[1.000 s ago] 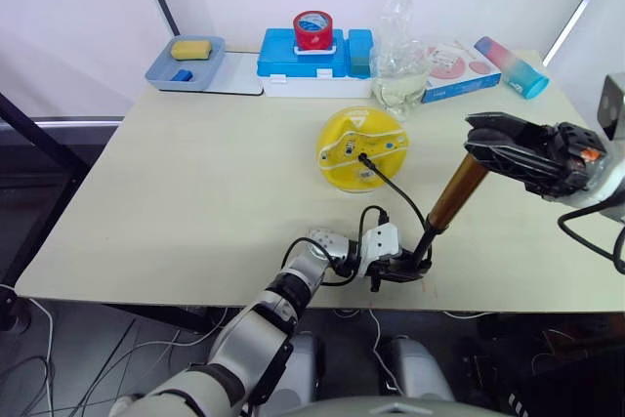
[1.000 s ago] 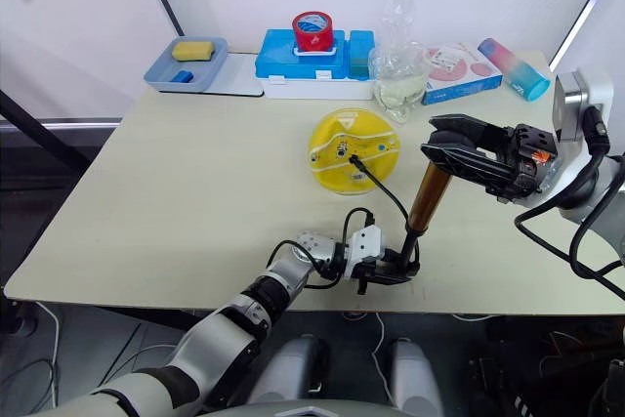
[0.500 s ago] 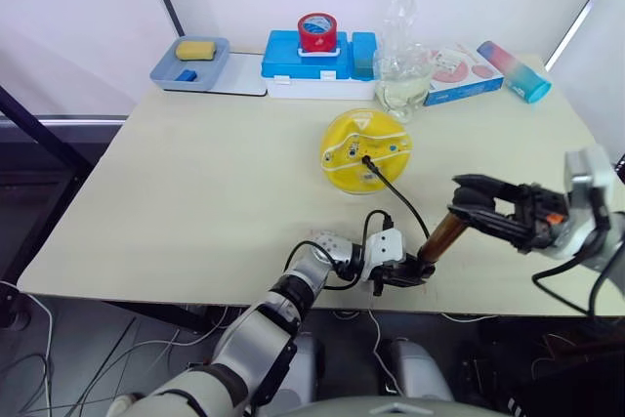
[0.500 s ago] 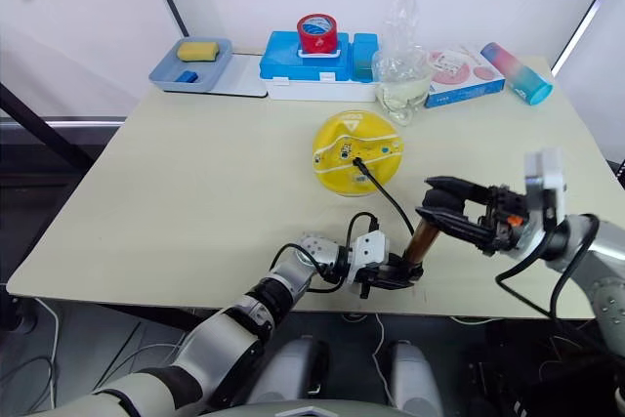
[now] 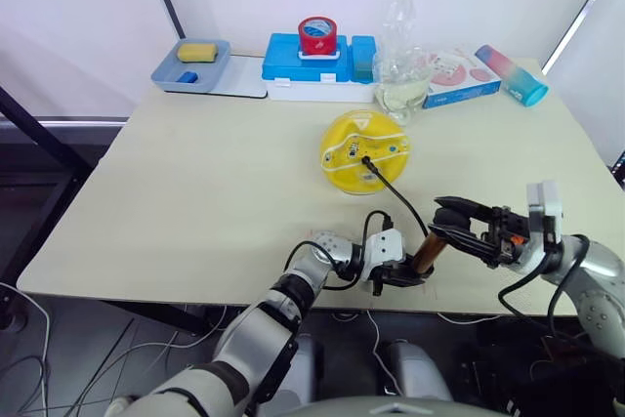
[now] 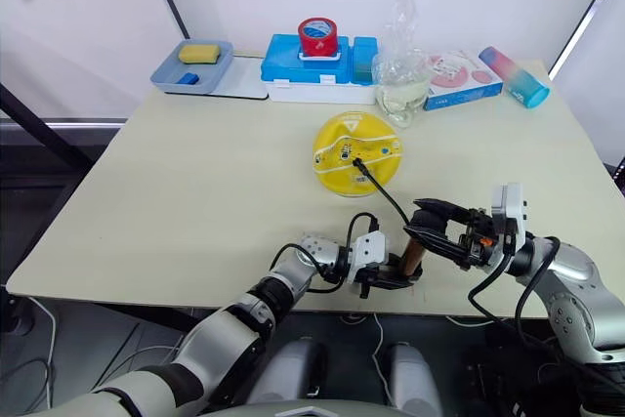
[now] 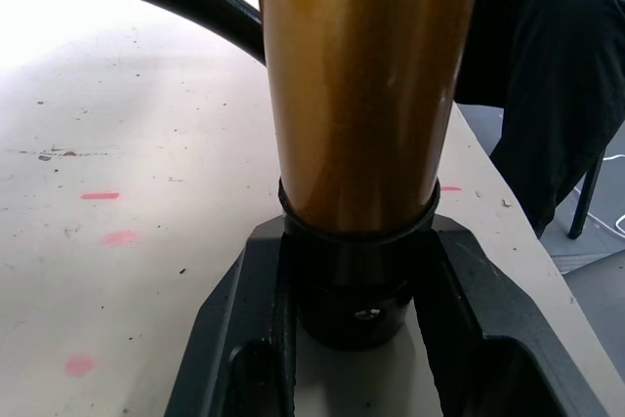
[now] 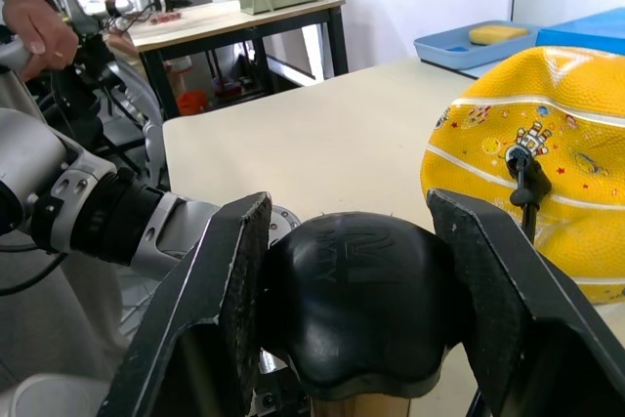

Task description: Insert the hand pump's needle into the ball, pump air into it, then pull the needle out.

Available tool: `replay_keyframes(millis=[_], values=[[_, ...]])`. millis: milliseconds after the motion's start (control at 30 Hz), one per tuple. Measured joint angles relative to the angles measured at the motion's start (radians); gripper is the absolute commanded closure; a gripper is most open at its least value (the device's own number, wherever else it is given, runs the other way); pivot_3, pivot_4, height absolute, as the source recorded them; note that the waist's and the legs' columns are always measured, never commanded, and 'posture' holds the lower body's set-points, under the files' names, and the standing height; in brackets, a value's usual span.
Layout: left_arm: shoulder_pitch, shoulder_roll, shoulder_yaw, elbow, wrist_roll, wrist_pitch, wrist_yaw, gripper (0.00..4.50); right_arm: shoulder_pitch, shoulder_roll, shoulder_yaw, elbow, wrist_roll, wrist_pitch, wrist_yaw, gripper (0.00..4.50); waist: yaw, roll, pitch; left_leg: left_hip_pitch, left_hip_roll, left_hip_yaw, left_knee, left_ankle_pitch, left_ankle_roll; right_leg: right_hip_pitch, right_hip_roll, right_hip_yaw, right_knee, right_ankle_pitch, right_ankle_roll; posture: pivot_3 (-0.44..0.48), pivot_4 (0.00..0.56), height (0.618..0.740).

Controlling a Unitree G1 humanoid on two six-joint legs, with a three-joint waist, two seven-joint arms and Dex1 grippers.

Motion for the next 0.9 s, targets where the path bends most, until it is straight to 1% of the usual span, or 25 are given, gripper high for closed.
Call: replay_keyframes(millis=[133, 200, 333, 400, 433, 567, 733, 900], values=[[-0.003, -0.007, 0.001, 0.006, -0.001, 0.000, 0.000, 3.33, 0.002, -0.016, -0.020, -0.006, 0.018, 0.023, 0.000, 2.45, 0.004, 0.000, 0.000, -0.001, 0.000, 0.000, 0.000, 0.000, 0.000, 0.000, -0.001, 0.000, 0.000, 0.000, 0.000, 0.000, 0.150, 0.739], [-0.008, -0.014, 0.001, 0.011, -0.001, 0.000, 0.000, 3.33, -0.008, -0.045, -0.038, -0.020, 0.041, 0.063, -0.006, 2.45, 0.010, 0.001, 0.001, -0.002, -0.001, 0.001, 0.000, 0.000, 0.000, -0.001, -0.001, 0.000, 0.000, 0.000, 0.000, 0.000, 0.150, 0.739], [-0.014, -0.016, 0.001, 0.015, 0.000, 0.000, 0.000, 3.33, -0.050, -0.117, -0.120, -0.081, 0.152, 0.160, -0.025, 2.45, 0.013, 0.003, 0.002, -0.002, -0.001, 0.001, 0.000, 0.000, 0.000, -0.002, -0.001, 0.000, 0.000, 0.001, -0.002, 0.000, 0.150, 0.739], [-0.017, -0.016, 0.001, 0.017, 0.002, 0.000, 0.000, 3.33, -0.055, -0.125, -0.134, -0.091, 0.168, 0.175, -0.030, 2.45, 0.012, 0.003, 0.002, -0.002, -0.001, 0.000, 0.000, 0.000, 0.000, -0.002, -0.001, 0.000, 0.000, 0.001, -0.001, 0.000, 0.150, 0.739], [-0.020, -0.017, 0.001, 0.019, 0.002, 0.000, 0.001, 3.33, -0.074, -0.154, -0.159, -0.092, 0.212, 0.220, -0.047, 2.45, 0.012, 0.005, 0.003, -0.002, -0.001, 0.002, 0.000, 0.000, 0.000, -0.002, -0.001, 0.001, 0.000, 0.001, -0.001, 0.000, 0.150, 0.739], [-0.022, -0.019, 0.001, 0.021, 0.004, -0.001, 0.008, 3.33, -0.121, -0.217, -0.225, -0.115, 0.301, 0.294, -0.067, 2.45, 0.012, 0.005, 0.003, -0.003, -0.001, 0.001, 0.000, 0.000, 0.000, -0.002, -0.001, 0.000, 0.000, 0.001, -0.001, 0.000, 0.150, 0.739], [-0.024, -0.019, 0.001, 0.032, 0.011, -0.017, 0.029, 3.33, -0.157, -0.265, -0.296, -0.131, 0.383, 0.361, -0.096, 2.45, 0.012, 0.005, 0.003, -0.003, -0.001, 0.001, 0.000, 0.000, 0.000, -0.002, -0.001, 0.001, 0.000, 0.001, -0.001, 0.000, 0.150, 0.739], [-0.027, -0.020, 0.001, 0.043, 0.015, -0.025, 0.042, 3.33, -0.188, -0.298, -0.335, -0.152, 0.436, 0.404, -0.122, 2.45, 0.013, 0.005, 0.003, -0.003, -0.001, 0.001, 0.000, 0.000, 0.000, -0.002, -0.001, 0.000, 0.000, 0.000, 0.000, 0.000, 0.150, 0.739]])
